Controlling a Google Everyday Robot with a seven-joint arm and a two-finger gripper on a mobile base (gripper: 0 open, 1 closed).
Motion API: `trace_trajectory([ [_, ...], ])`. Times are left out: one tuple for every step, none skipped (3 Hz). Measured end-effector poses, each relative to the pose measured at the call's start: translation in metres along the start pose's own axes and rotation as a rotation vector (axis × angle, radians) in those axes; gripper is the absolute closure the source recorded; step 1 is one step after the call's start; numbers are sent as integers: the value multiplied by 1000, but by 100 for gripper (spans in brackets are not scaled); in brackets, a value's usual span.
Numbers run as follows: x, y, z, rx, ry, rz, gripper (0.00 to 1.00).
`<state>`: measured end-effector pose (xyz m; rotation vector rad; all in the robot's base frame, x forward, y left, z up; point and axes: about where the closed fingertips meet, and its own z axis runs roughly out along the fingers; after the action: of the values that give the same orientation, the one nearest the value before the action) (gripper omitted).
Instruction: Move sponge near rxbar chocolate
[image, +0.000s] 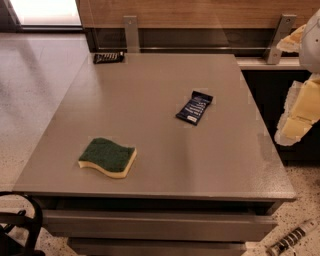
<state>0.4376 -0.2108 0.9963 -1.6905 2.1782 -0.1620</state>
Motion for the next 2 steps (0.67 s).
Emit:
trace_trajectory([
  [0,0,0,0,0,0,0],
  [-5,2,6,-9,-54,6,0],
])
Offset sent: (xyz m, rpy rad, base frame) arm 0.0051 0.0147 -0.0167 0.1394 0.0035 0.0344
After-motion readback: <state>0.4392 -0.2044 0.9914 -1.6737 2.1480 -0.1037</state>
